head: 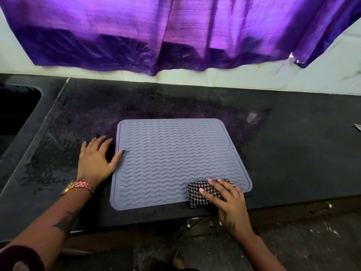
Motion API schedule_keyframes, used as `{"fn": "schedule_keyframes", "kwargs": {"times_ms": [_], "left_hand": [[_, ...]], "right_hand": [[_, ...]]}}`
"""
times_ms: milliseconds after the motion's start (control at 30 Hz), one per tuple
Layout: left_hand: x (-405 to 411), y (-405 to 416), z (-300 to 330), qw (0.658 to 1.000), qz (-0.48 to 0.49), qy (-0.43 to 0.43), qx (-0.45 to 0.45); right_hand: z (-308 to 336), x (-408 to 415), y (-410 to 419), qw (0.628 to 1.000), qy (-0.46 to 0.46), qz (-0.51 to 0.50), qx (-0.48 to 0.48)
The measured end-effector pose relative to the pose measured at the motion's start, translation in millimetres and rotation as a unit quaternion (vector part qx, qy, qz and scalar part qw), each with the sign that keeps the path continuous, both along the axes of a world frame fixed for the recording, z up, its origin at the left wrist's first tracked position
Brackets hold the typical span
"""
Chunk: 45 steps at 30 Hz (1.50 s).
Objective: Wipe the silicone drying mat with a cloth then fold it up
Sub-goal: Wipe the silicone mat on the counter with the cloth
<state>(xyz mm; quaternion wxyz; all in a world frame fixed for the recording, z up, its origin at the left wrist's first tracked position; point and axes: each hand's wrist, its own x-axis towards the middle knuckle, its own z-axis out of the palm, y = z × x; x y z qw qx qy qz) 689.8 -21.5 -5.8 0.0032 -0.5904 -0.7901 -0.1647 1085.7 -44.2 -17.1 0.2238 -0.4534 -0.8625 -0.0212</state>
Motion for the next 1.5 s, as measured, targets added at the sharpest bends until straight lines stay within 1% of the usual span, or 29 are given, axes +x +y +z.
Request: {"fn": "schedule_keyframes", "kwargs": {"times_ms": [133,233,367,533,600,733,867,967,1033,1100,1200,1267,1400,1500], "left_hand": [[0,3,6,1.0,-0.011,0.017,-0.008],[2,1,3,1.0,-0.011,0.023,-0.012],[15,5,2,0.999,-0.008,-0.031,0.002],[47,18,4,0.995,-0.062,-0.07,0.029],[58,27,6,0.993,-0.075,-0.082,0.041],[80,45,8,0.991,-0.093,-0.098,0.014],[98,62,2,0.991,-0.1,-0.087,-0.034],[108,65,-8,0.992,-0.103,-0.049,-0.063],[111,65,-13,0.993,-0.097,-0.017,-0.065],[110,66,-15,0.993,-0.092,-0.011,-0.068],[110,67,-15,0.994,-0.091,-0.009,-0.067],[111,66,-13,0.994,-0.09,-0.012,-0.066],[112,64,-11,0.994,-0.091,-0.014,-0.062],[111,64,-11,0.994,-0.088,-0.015,-0.059]], "right_hand": [[9,-3,11,1.0,0.003,0.014,0.002],[6,9,7,1.0,0.017,0.011,0.021],[-2,22,-3,0.999,0.02,-0.001,0.028],[10,12,18,0.999,0.041,-0.016,0.025],[8,13,21,0.999,0.036,-0.022,0.032],[7,10,27,0.999,0.033,-0.025,0.029],[16,10,46,0.998,0.062,-0.006,0.007],[19,7,57,0.999,0.048,-0.013,-0.002],[18,5,60,0.999,0.034,-0.016,-0.014],[18,7,64,0.999,0.031,-0.005,-0.03],[21,13,83,0.997,0.061,0.013,-0.045],[23,6,97,0.997,0.069,-0.003,-0.037],[22,-14,109,0.996,0.028,-0.061,-0.059],[25,-8,126,0.995,0.044,-0.022,-0.087]]}}
